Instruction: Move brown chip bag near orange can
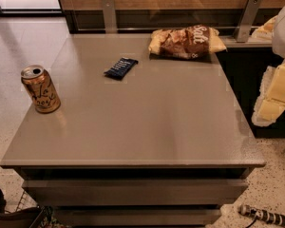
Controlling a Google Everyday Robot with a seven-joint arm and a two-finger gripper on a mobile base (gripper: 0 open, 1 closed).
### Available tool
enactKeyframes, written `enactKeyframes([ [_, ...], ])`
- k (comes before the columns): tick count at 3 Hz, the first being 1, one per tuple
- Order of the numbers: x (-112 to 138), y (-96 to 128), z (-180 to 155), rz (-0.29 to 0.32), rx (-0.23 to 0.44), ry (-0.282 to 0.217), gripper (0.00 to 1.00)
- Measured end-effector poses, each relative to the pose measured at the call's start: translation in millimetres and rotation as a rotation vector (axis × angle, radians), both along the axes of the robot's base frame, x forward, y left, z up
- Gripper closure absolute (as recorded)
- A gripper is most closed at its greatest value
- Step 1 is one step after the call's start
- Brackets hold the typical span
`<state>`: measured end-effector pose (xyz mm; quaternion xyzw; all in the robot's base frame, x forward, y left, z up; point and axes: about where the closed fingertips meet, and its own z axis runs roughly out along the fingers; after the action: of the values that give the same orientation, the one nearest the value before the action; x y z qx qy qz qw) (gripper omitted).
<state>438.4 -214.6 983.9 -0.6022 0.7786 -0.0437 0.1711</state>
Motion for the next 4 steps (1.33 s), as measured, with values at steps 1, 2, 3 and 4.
enactKeyframes([
  [1,0.0,0.0,0.1,0.000,0.000,0.000,0.00],
  [2,19.0,-1.1,-1.8,-0.011,0.020,-0.038,0.00],
  [3,78.1,1.0,-17.1,-0.059,0.098,-0.127,0.00],
  [4,117.8,2.1,-20.4,-0.085,0.131,-0.198,0.00],
])
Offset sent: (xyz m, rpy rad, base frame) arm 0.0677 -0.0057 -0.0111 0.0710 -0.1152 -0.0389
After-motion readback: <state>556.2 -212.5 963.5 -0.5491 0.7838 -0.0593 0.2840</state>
